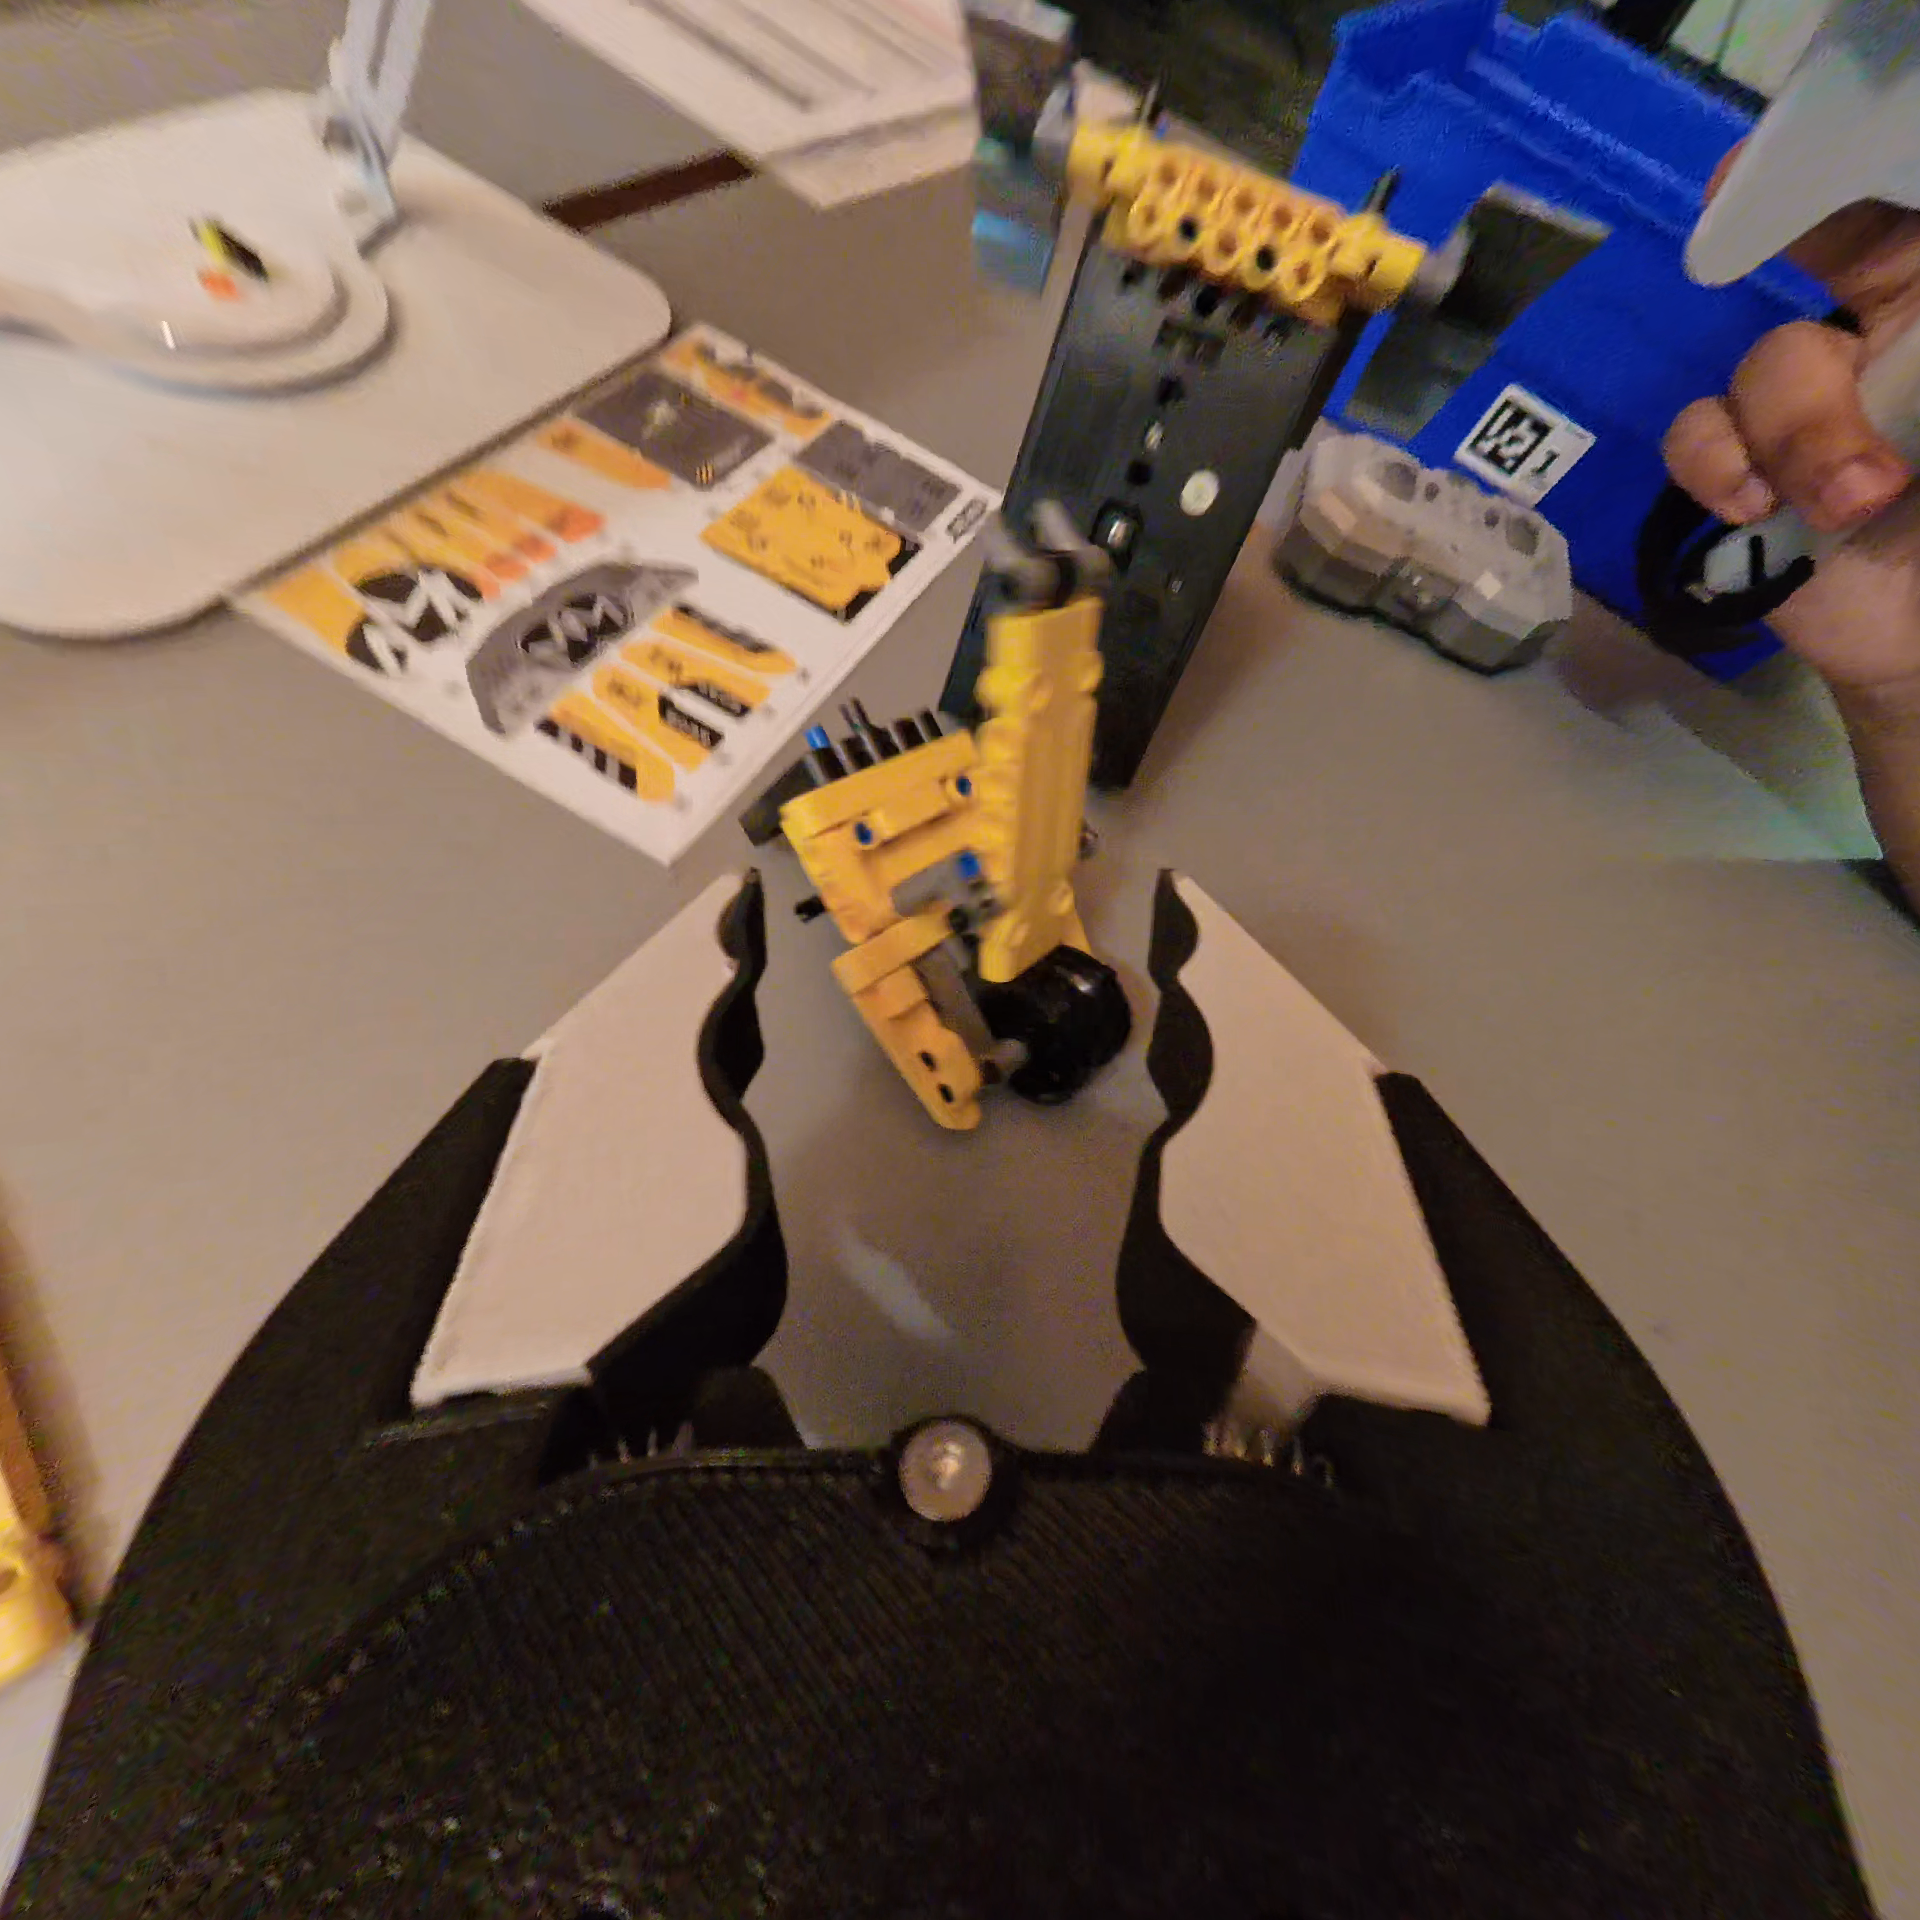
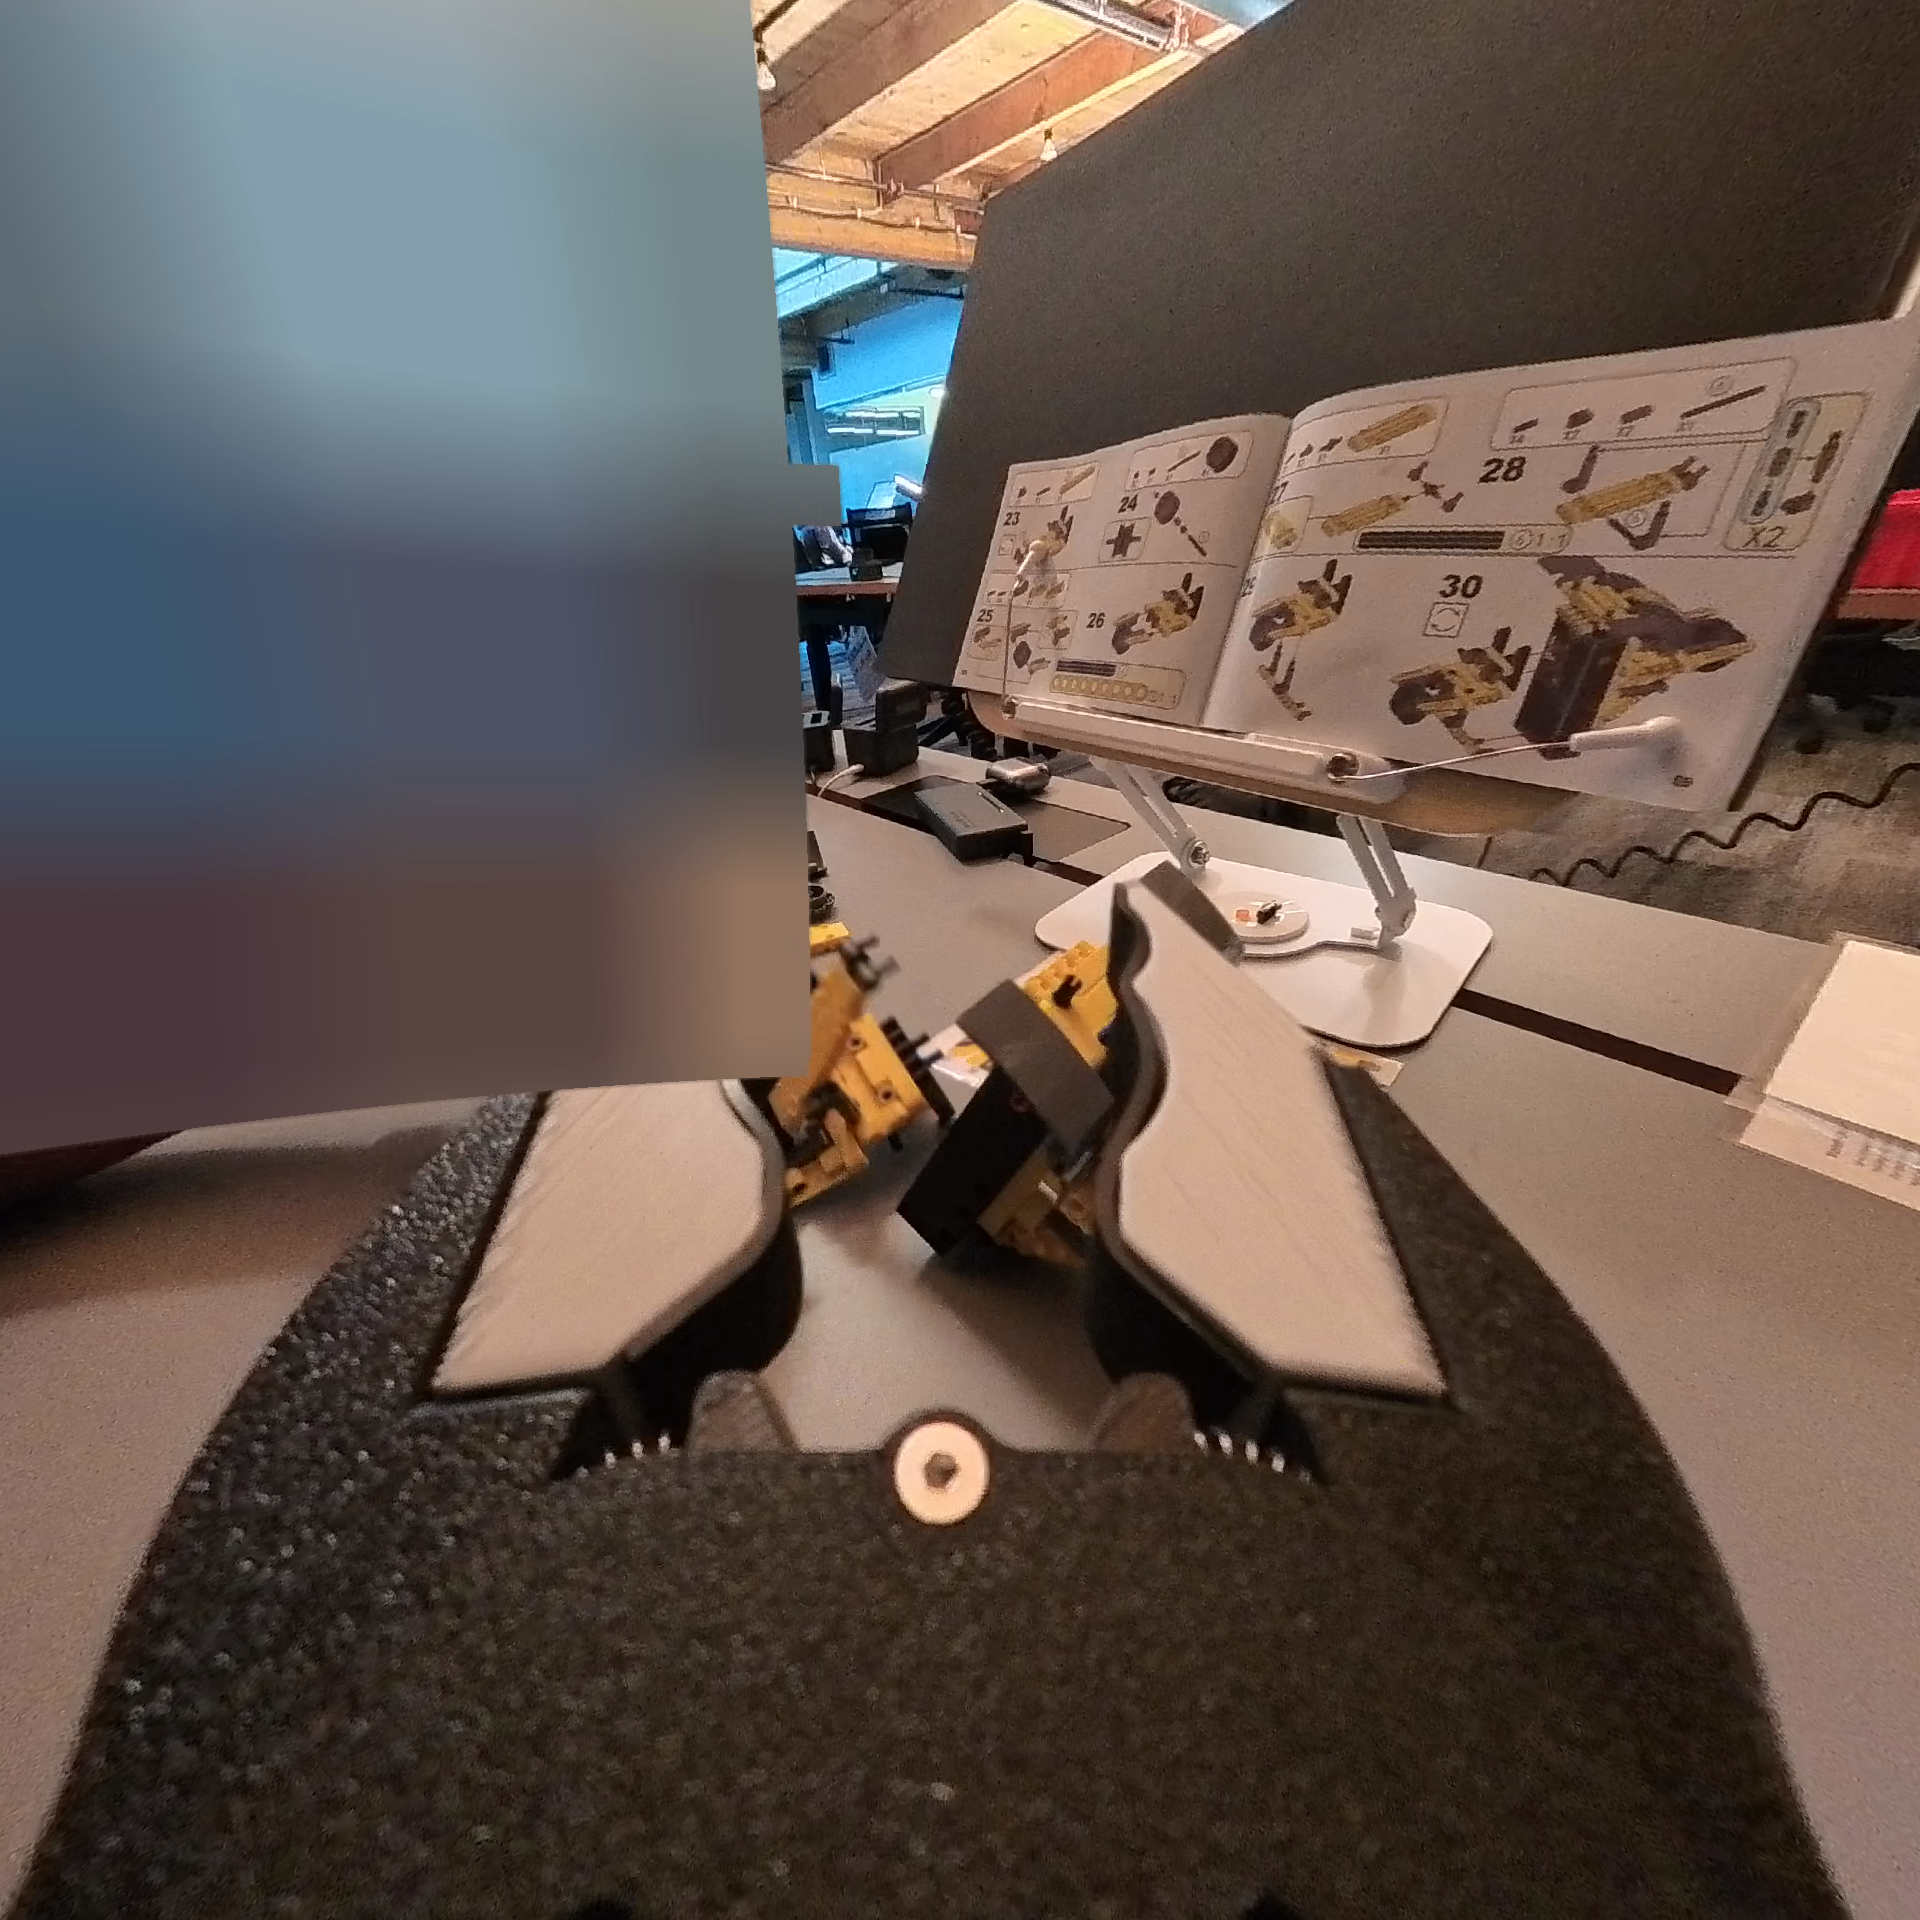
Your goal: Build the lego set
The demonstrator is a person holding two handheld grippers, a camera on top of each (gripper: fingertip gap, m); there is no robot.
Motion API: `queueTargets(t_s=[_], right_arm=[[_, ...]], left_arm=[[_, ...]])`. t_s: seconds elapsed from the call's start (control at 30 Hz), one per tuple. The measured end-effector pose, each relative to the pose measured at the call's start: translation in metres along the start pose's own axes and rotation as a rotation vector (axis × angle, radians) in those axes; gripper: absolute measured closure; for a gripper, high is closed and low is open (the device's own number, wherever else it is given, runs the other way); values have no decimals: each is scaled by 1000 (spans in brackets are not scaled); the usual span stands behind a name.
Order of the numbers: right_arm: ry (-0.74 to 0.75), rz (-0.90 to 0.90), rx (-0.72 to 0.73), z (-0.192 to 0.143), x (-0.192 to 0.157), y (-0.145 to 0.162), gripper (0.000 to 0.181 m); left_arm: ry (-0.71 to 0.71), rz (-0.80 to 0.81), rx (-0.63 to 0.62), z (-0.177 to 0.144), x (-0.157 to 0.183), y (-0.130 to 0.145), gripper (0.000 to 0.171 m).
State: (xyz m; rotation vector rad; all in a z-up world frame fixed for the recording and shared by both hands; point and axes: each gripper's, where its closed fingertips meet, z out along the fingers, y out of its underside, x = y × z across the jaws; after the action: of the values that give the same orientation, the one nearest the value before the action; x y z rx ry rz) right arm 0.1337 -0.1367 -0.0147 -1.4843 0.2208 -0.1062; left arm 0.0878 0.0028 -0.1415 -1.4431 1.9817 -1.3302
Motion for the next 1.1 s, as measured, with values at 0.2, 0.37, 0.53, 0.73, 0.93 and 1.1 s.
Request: queueTargets(t_s=[0.2, 0.37, 0.53, 0.73, 0.93, 1.1], right_arm=[[-14, -10, -26, 6, -6, 8, 120], [-27, -29, -26, 9, -12, 10, 120], [-51, -103, -67, 15, -27, 18, 120], [-185, -109, -198, 32, -63, 56, 120], [-197, 108, -194, 39, -62, 67, 140], [-400, 362, -120, 35, -80, 53, 135]], left_arm=[[-99, -87, -102, 8, -14, 32, 86], [-84, -117, -143, 12, -16, 38, 111], [-69, -50, -102, 9, -7, 32, 116], [-180, 346, 105, -10, 17, -9, 117], [-252, 699, 292, -27, 65, -36, 117], [-214, 772, 328, -26, 91, -35, 117]])
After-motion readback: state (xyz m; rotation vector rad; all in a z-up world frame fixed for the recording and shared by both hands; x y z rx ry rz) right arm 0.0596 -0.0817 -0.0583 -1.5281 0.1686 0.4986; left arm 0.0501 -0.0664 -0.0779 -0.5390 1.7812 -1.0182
